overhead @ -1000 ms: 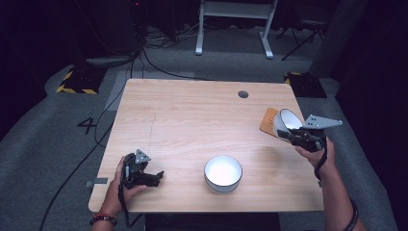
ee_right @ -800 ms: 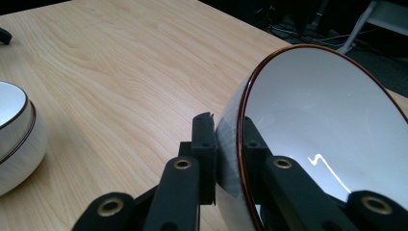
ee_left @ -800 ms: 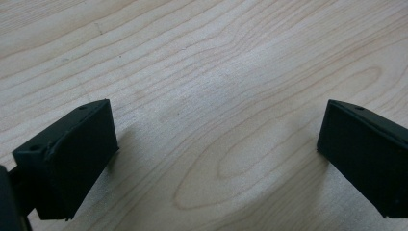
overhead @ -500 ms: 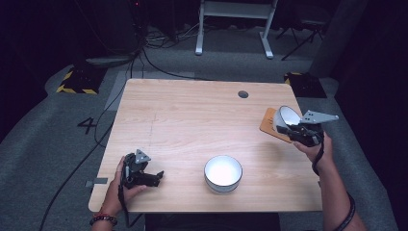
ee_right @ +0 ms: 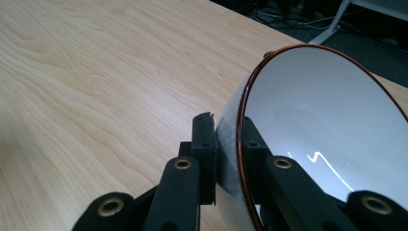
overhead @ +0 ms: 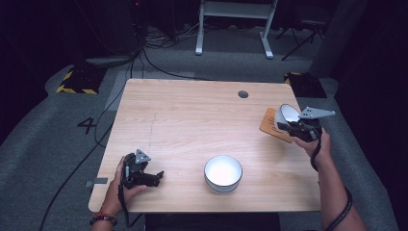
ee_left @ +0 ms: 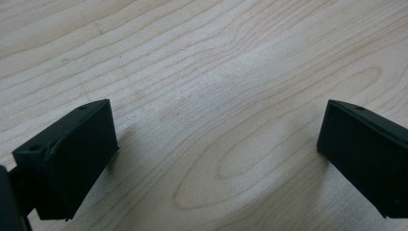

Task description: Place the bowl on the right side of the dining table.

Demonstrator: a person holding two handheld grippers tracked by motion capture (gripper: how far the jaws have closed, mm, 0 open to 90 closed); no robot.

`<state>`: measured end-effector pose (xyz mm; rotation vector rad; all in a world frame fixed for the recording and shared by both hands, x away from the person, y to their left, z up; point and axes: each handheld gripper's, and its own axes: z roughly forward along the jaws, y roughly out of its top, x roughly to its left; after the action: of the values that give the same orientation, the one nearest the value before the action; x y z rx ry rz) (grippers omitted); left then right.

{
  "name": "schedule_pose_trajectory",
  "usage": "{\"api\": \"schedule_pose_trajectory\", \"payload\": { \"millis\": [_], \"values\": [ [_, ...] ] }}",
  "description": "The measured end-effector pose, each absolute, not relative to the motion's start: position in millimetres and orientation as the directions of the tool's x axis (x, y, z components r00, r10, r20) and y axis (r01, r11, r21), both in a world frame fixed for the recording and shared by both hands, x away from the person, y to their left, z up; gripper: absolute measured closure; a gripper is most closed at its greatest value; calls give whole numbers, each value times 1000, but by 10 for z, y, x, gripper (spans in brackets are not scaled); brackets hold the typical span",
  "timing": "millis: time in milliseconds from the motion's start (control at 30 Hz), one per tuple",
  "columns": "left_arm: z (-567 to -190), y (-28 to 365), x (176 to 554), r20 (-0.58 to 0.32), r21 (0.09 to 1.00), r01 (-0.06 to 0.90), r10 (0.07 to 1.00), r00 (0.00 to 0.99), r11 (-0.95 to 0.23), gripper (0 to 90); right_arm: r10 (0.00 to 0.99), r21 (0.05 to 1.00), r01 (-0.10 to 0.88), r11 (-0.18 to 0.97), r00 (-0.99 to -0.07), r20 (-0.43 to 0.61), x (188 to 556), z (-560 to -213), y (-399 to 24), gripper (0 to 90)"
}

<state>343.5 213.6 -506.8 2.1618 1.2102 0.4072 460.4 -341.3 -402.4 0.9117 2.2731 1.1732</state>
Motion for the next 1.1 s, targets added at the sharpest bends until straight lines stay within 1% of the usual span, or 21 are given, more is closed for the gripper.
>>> {"api": "schedule_pose_trajectory", "payload": {
  "millis": [1100],
  "values": [
    [-5065, 2137, 3435, -33, 646, 656, 845, 534, -389, 4, 774, 777, 452, 439, -629, -72, 5097, -4254, -3472, 820]
  ]
}}
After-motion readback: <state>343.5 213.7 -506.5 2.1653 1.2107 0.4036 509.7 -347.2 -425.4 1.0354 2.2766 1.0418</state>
